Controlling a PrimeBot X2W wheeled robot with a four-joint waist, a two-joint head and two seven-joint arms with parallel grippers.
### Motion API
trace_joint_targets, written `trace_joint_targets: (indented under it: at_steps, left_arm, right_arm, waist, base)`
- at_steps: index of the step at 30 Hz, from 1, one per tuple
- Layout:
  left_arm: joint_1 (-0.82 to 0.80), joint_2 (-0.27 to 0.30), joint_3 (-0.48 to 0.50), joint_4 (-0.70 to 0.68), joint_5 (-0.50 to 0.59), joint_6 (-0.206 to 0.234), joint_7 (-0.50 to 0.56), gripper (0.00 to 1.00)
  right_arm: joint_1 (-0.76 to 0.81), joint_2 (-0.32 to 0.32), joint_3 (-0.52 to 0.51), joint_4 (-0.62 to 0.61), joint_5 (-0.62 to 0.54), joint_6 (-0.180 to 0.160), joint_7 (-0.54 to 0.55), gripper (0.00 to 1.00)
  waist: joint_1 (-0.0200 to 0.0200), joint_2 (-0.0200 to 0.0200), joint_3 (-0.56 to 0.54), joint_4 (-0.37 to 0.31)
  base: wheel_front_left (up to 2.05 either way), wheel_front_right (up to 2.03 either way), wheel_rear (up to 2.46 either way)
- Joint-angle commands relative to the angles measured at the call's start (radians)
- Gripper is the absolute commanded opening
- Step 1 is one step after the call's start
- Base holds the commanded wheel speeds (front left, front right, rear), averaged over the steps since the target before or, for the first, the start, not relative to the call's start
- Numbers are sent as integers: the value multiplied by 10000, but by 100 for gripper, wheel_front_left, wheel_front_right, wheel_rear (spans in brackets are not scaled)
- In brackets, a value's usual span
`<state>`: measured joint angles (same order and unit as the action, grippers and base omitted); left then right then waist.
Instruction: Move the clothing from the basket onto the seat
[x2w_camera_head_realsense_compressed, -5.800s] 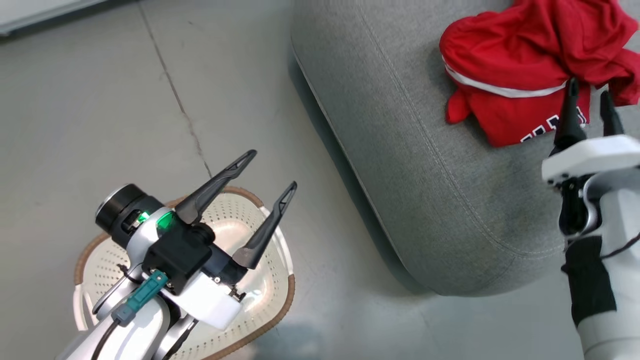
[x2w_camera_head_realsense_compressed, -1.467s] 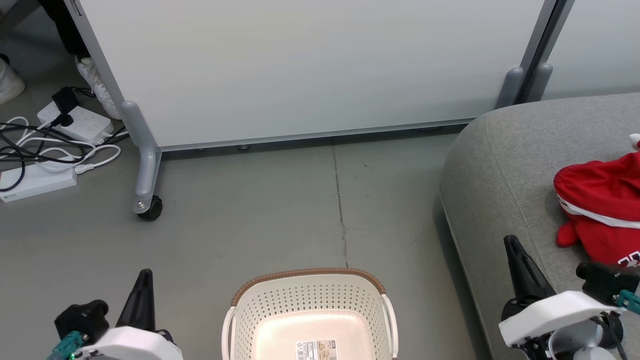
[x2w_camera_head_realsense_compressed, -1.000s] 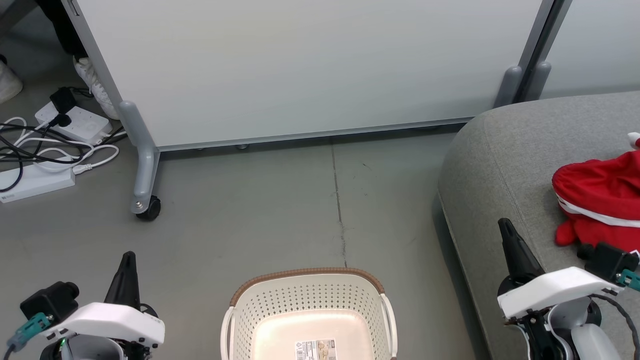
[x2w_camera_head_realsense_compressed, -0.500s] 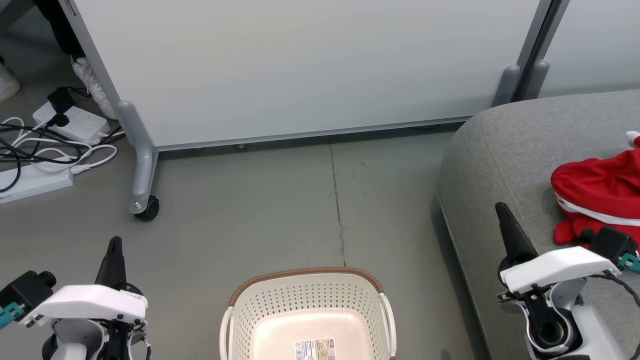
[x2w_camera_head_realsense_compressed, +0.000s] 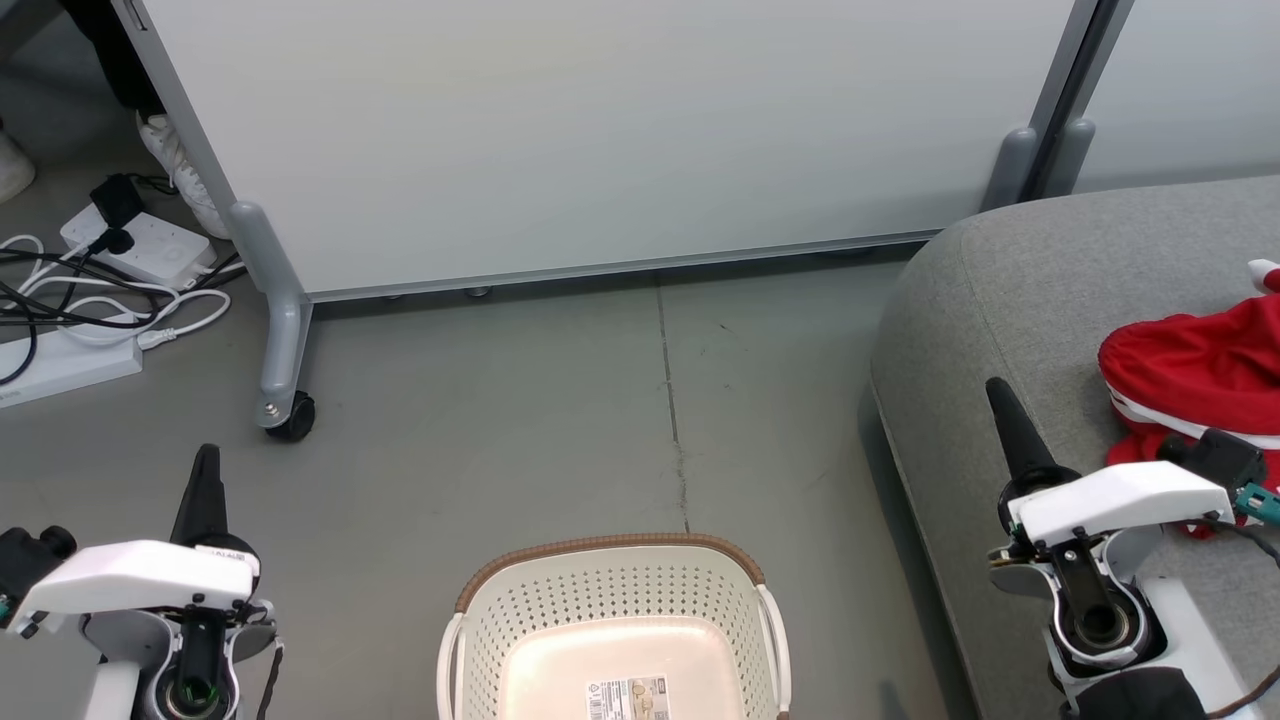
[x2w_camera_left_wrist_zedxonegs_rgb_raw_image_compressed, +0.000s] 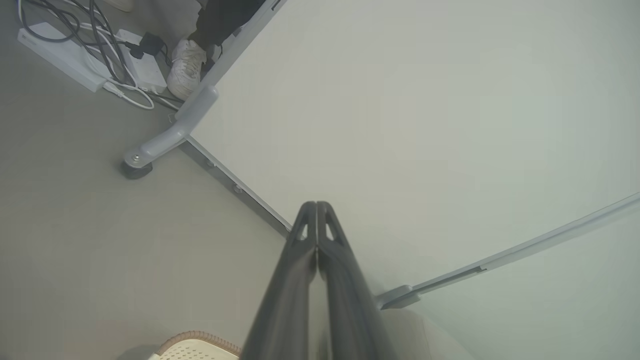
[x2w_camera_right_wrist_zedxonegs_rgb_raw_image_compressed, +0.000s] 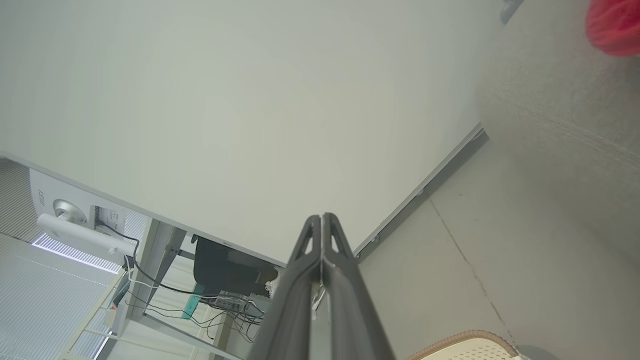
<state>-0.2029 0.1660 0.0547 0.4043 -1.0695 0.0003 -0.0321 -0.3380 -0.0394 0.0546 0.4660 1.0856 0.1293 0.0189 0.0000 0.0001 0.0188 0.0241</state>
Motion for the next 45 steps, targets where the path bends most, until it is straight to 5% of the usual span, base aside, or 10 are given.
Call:
trace_joint_targets:
  at_steps: [1, 45]
  left_arm:
    - [-387, 26, 195, -4, -283, -128, 65, 0]
    - [-1715, -471, 1810, 1042, -3674, -1011, 1081, 0]
  right_arm:
    - [-355, -83, 21, 51, 343, 13, 63, 0]
    - [-2189, -129, 247, 1998, 4444, 21, 425, 0]
  waist:
    - [0, -1, 2, -4]
    - [0, -1, 57, -134]
  base:
    - [0, 0, 0]
    - [0, 0, 0]
